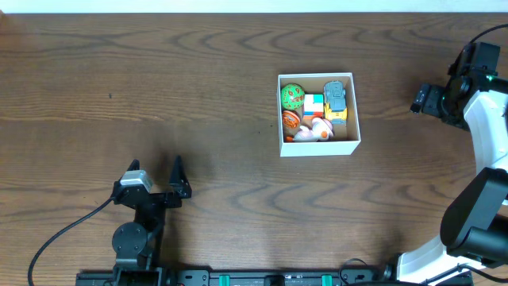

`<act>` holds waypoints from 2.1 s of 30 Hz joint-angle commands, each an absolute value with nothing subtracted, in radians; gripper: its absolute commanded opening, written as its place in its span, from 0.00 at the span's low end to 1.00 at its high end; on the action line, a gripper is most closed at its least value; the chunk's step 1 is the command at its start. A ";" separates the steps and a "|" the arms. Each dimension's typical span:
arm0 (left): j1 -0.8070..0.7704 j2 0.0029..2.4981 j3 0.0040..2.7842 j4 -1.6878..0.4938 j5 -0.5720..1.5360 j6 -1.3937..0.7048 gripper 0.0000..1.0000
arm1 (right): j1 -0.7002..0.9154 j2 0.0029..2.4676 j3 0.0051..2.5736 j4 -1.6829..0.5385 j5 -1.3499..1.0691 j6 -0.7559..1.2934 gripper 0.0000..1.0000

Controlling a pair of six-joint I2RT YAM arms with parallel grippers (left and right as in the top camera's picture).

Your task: Pack container

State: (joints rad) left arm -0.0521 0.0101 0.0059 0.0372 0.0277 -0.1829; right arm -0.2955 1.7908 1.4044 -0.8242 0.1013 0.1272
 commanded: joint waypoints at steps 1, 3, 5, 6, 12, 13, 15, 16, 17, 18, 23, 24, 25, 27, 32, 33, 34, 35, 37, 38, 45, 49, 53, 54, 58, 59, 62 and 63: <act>-0.045 0.002 0.004 0.025 0.038 -0.176 0.98 | -0.300 1.795 1.402 -0.823 0.101 0.145 0.99; -0.045 0.002 0.004 -0.014 0.038 -0.175 0.98 | -0.300 1.795 1.402 -0.823 0.100 0.145 0.99; -0.045 0.002 0.004 -0.067 0.037 -0.173 0.98 | -0.300 1.795 1.402 -0.823 0.100 0.145 0.99; -0.045 0.002 0.004 -0.070 0.033 -0.171 0.98 | -0.300 1.795 1.402 -0.823 0.101 0.145 0.99; -0.045 0.003 0.004 -0.070 0.034 -0.150 0.98 | -0.300 1.795 1.402 -0.823 0.100 0.145 0.99; -0.045 0.004 0.004 -0.070 0.034 -0.150 0.98 | -0.300 1.795 1.402 -0.823 0.100 0.145 0.99; -0.045 0.004 0.004 -0.070 0.034 -0.150 0.98 | -0.300 1.795 1.402 -0.823 0.101 0.145 0.99; -0.045 0.004 0.004 -0.070 0.034 -0.150 0.98 | -0.300 1.795 1.402 -0.823 0.101 0.145 0.99; -0.045 0.004 0.004 -0.070 0.034 -0.150 0.98 | -0.300 1.795 1.402 -0.823 0.100 0.145 0.99; -0.045 0.004 0.004 -0.070 0.034 -0.150 0.98 | -0.300 1.795 1.402 -0.823 0.100 0.145 0.99; -0.045 0.004 0.004 -0.070 0.034 -0.150 0.98 | -0.300 1.795 1.402 -0.823 0.100 0.145 0.99; -0.045 0.004 0.004 -0.070 0.034 -0.150 0.98 | -0.300 1.795 1.402 -0.823 0.101 0.145 0.99; -0.045 0.004 0.004 -0.070 0.034 -0.150 0.98 | -0.300 1.795 1.402 -0.823 0.100 0.145 0.99; -0.045 0.004 0.004 -0.070 0.034 -0.150 0.98 | -0.300 1.795 1.402 -0.823 0.100 0.145 0.99; -0.045 0.004 0.004 -0.070 0.034 -0.150 0.98 | -0.300 1.795 1.402 -0.823 0.100 0.145 0.99; -0.045 0.004 0.004 -0.070 0.034 -0.150 0.98 | -0.300 1.795 1.402 -0.823 0.100 0.145 0.99; -0.045 0.004 0.004 -0.070 0.034 -0.150 0.98 | -0.300 1.795 1.402 -0.823 0.101 0.145 0.99; -0.045 0.004 0.004 -0.070 0.034 -0.150 0.98 | -0.300 1.795 1.402 -0.823 0.101 0.145 0.99; -0.045 0.004 0.004 -0.070 0.034 -0.150 0.98 | -0.300 1.795 1.402 -0.823 0.101 0.145 0.99; -0.045 0.004 0.004 -0.070 0.034 -0.150 0.98 | -0.300 1.795 1.402 -0.823 0.101 0.145 0.99; -0.045 0.004 0.004 -0.070 0.034 -0.150 0.98 | -0.300 1.796 1.402 -0.823 0.100 0.145 0.99; -0.045 0.004 0.004 -0.070 0.034 -0.150 0.98 | -0.300 1.783 1.400 -0.823 0.101 0.145 0.99; -0.045 0.004 0.004 -0.070 0.034 -0.150 0.98 | -0.276 1.694 1.398 -0.823 0.101 0.145 0.99; -0.045 0.004 0.004 -0.070 0.034 -0.150 0.98 | -0.267 1.669 1.398 -0.823 0.101 0.145 0.99; -0.045 0.004 0.004 -0.070 0.034 -0.150 0.98 | -0.214 1.556 1.398 -0.823 0.101 0.145 0.99; -0.045 0.004 0.004 -0.070 0.034 -0.150 0.98 | -0.201 1.531 1.398 -0.823 0.101 0.145 0.99; -0.045 0.004 0.004 -0.070 0.034 -0.150 0.98 | -0.141 1.438 1.398 -0.823 0.101 0.145 0.99; -0.045 0.004 0.004 -0.070 0.034 -0.150 0.98 | -0.120 1.411 1.398 -0.823 0.101 0.145 0.99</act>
